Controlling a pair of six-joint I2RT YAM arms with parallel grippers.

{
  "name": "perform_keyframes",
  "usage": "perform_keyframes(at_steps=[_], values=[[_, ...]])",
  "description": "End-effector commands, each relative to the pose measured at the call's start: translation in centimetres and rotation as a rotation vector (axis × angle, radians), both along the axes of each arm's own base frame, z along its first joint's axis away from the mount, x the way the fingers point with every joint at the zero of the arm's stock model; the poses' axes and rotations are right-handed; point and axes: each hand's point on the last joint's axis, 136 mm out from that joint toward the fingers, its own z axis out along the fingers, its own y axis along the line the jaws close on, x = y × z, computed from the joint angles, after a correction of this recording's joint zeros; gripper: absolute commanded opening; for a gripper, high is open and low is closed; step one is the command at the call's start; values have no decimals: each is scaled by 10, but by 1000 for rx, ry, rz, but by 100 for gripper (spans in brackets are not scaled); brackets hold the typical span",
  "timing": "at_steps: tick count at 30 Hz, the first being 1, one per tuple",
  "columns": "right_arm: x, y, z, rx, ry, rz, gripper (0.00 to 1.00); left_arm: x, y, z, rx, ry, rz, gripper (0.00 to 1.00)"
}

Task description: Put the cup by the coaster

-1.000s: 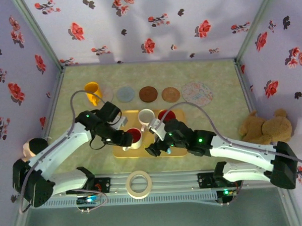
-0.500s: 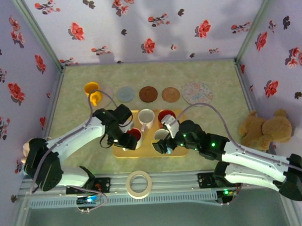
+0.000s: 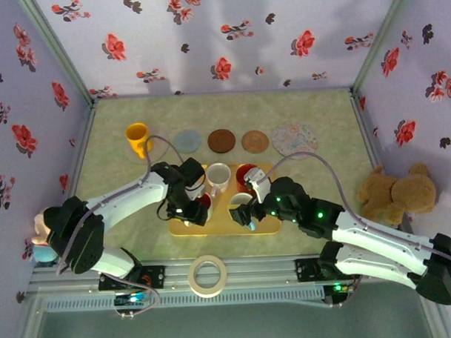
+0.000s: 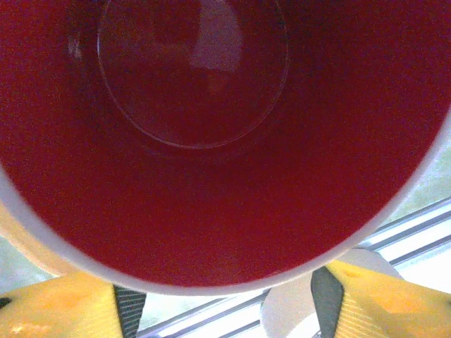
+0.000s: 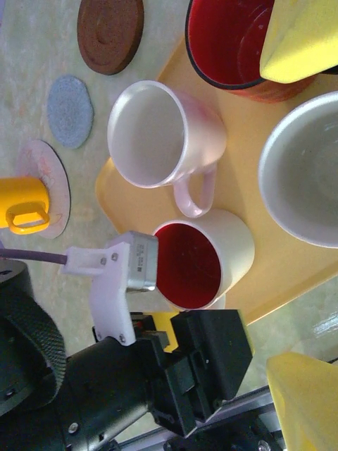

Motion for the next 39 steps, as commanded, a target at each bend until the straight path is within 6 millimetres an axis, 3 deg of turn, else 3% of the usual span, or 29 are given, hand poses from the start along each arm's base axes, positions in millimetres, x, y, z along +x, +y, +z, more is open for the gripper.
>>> perform_keyframes(at_steps=[1, 12, 17, 31, 39], values=[[4, 4, 6, 43, 8, -10, 99, -6, -5, -5, -3, 22, -44, 63], [8, 10, 4, 33, 22, 2, 99, -4, 3, -18, 61, -7, -45, 58], [9, 10, 3, 26, 26, 0, 99, -9, 10, -24, 78, -9, -23, 52], [11, 12, 1, 30, 35, -6, 99, 2, 4, -30, 30, -88, 18, 34], [11, 11, 0, 28, 36, -8, 99, 1, 11, -32, 57, -99, -4, 33]])
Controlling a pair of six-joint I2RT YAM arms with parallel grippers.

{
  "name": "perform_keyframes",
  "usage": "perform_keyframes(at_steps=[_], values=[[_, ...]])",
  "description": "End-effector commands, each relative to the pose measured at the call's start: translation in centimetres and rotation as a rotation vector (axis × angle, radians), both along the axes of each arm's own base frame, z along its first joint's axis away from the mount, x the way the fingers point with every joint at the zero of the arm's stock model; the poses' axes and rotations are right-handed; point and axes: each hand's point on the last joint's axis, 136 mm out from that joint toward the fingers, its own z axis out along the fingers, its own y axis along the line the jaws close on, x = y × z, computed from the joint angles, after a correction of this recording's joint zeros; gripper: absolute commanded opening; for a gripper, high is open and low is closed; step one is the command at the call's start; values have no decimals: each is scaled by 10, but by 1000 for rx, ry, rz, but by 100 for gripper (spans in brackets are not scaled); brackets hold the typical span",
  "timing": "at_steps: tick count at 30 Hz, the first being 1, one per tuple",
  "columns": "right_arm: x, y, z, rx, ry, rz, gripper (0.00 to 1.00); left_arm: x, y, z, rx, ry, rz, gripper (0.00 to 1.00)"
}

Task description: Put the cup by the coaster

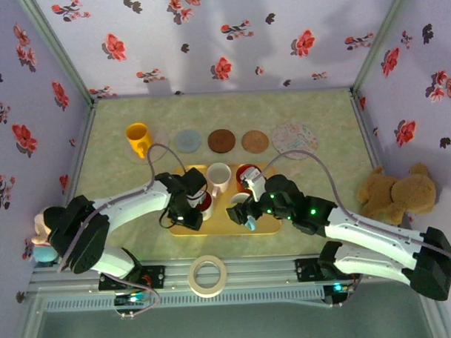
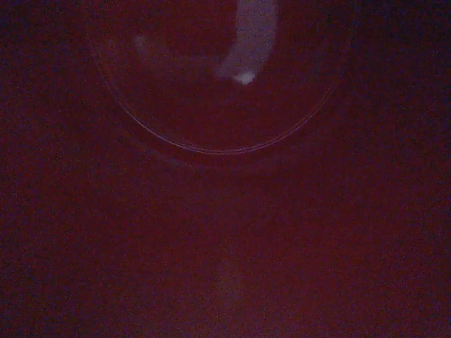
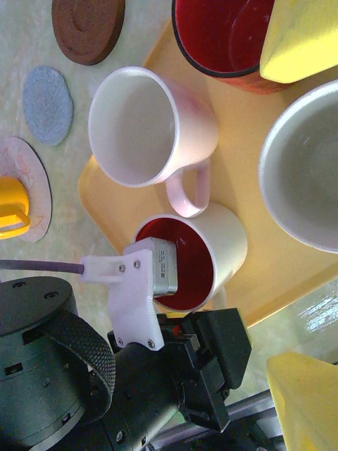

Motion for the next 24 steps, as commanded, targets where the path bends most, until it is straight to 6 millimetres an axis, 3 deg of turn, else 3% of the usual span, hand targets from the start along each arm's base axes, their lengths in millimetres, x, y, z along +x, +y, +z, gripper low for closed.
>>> perform_keyframes(at_steps=[1, 24], values=[[5, 5, 16, 48, -13, -7, 99, 3, 4, 0, 16, -37, -3, 33], [4, 5, 14, 46, -5, -3, 99, 3, 9, 11, 33, -46, 8, 19]])
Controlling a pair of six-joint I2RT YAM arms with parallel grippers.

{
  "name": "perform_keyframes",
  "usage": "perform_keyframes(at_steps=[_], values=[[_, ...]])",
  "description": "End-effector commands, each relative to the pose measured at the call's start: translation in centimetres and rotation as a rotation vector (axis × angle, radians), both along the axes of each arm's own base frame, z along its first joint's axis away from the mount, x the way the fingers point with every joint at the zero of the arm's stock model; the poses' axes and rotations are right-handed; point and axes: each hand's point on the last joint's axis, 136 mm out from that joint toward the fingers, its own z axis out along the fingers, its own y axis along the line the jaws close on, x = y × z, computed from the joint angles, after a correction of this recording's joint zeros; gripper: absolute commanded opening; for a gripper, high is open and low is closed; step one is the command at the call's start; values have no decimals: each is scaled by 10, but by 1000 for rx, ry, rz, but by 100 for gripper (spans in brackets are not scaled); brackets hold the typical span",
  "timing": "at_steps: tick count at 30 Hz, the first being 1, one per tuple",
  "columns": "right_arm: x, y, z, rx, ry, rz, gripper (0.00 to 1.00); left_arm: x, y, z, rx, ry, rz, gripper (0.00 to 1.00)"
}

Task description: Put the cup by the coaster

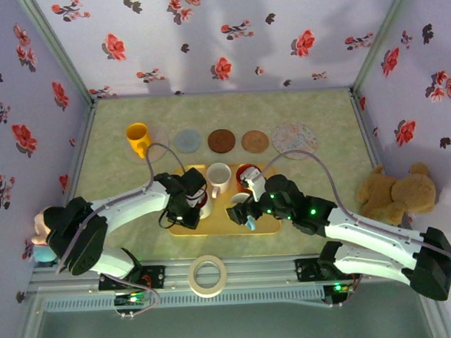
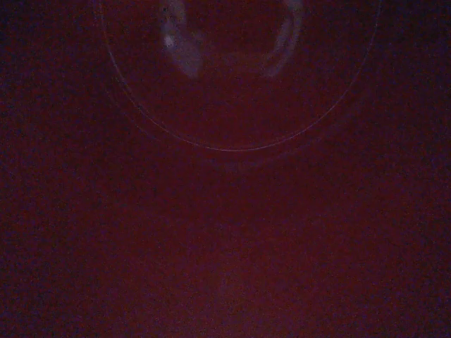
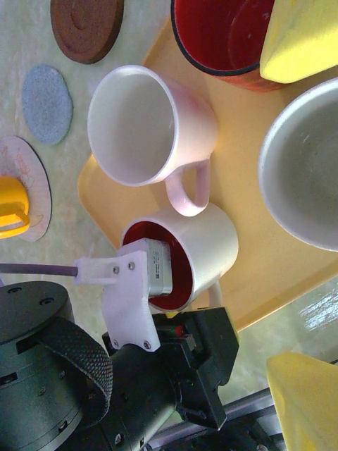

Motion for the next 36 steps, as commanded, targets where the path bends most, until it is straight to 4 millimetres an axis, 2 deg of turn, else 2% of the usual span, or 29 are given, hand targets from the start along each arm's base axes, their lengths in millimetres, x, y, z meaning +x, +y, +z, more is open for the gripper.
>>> perform_keyframes(at_steps=[1, 12, 30, 36], values=[[4, 5, 15, 45, -11, -2, 99, 0, 5, 10, 18, -20, 10, 19], [5, 7, 15, 43, -17, 2, 99, 6, 8, 20, 38, -60, -3, 0], [7, 9, 17, 41, -26, 3, 99, 26, 13, 40, 46, -178, 48, 0], [13, 9, 26, 54, -58, -18, 99, 35, 25, 52, 105, -199, 84, 0]])
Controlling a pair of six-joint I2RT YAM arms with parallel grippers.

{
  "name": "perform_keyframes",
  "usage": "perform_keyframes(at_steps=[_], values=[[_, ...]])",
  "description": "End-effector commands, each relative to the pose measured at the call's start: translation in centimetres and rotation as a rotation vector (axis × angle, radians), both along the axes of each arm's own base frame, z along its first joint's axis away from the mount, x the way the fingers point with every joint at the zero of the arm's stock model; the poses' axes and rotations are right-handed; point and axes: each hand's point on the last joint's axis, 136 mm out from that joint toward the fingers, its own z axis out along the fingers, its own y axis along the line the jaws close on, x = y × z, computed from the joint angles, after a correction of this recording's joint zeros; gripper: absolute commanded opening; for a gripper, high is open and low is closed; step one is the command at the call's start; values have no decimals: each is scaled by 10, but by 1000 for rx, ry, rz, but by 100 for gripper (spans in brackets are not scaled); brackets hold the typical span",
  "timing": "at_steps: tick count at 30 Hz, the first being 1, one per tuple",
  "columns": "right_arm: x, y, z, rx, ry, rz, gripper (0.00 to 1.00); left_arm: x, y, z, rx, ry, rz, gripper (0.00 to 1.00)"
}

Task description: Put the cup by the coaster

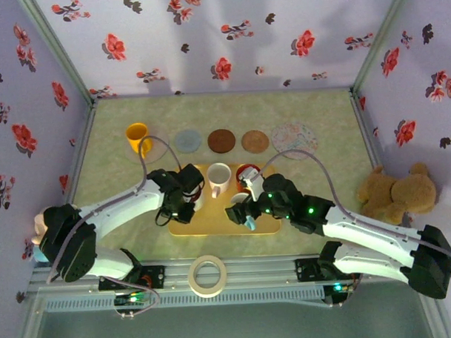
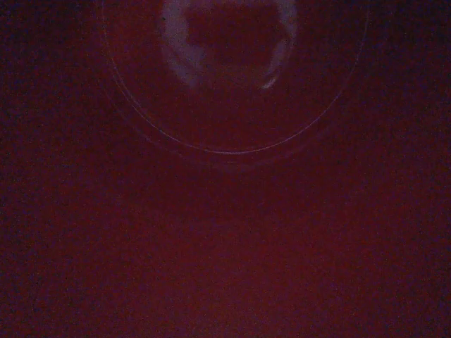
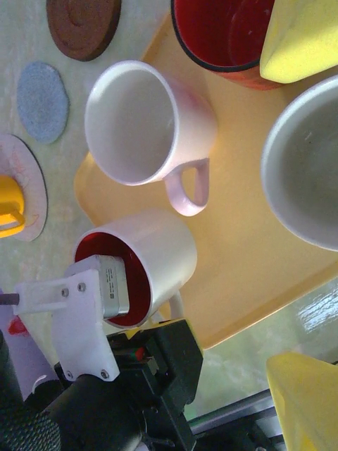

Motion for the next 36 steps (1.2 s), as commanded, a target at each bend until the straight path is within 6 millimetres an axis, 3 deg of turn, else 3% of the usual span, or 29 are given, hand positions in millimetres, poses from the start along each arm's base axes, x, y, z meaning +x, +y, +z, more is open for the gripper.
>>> perform_keyframes(at_steps=[1, 12, 19, 28, 36], values=[[12, 6, 27, 58, -65, -22, 99, 19, 4, 25, 2, -83, 53, 0], [20, 13, 43, 78, -106, -25, 99, 43, -3, 50, -94, -158, 109, 0], [34, 21, 53, 101, -103, -62, 99, 71, 1, 61, -108, -193, 143, 0], [64, 24, 64, 138, -126, -146, 99, 92, 4, 59, -79, -203, 95, 0], [100, 25, 67, 165, -117, -257, 99, 134, 1, 61, -84, -243, 93, 0]])
